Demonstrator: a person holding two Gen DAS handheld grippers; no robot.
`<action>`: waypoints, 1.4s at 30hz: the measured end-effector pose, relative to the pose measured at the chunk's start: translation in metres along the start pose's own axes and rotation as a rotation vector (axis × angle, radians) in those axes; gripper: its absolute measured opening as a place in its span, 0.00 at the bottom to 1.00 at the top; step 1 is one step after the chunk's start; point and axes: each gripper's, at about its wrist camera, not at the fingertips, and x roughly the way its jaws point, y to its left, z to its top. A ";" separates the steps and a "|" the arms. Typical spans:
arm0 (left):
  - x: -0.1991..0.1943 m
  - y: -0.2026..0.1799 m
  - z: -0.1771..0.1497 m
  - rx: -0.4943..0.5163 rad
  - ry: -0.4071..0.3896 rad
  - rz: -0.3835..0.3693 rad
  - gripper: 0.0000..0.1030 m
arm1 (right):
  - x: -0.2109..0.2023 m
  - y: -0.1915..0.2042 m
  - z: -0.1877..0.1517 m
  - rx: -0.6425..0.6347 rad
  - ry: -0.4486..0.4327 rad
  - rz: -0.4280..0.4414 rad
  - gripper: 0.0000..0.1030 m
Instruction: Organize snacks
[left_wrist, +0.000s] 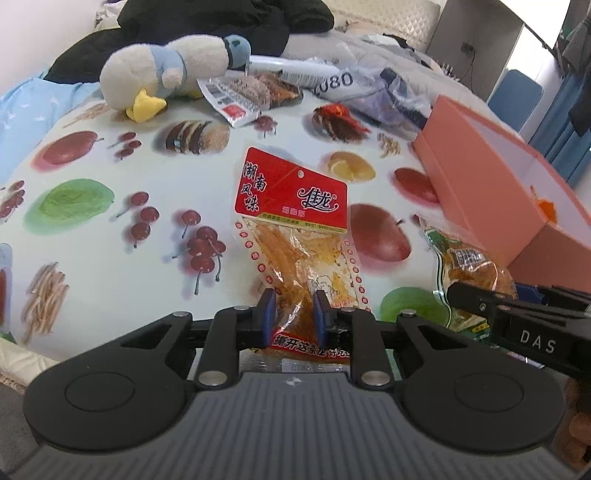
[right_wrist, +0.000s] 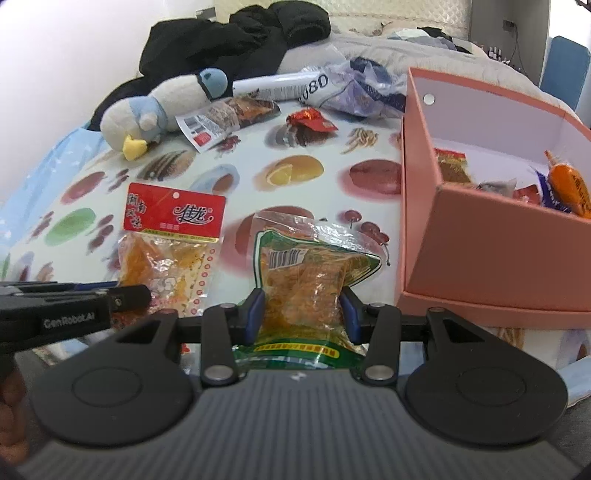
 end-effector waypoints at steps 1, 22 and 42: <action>-0.006 -0.001 0.002 -0.011 -0.003 -0.002 0.24 | -0.005 -0.001 0.001 0.003 -0.004 0.005 0.45; -0.130 -0.067 0.026 0.010 -0.118 -0.113 0.24 | -0.134 -0.020 0.024 0.030 -0.135 0.024 0.45; -0.099 -0.182 0.051 0.130 -0.069 -0.384 0.23 | -0.180 -0.109 0.016 0.187 -0.199 -0.126 0.45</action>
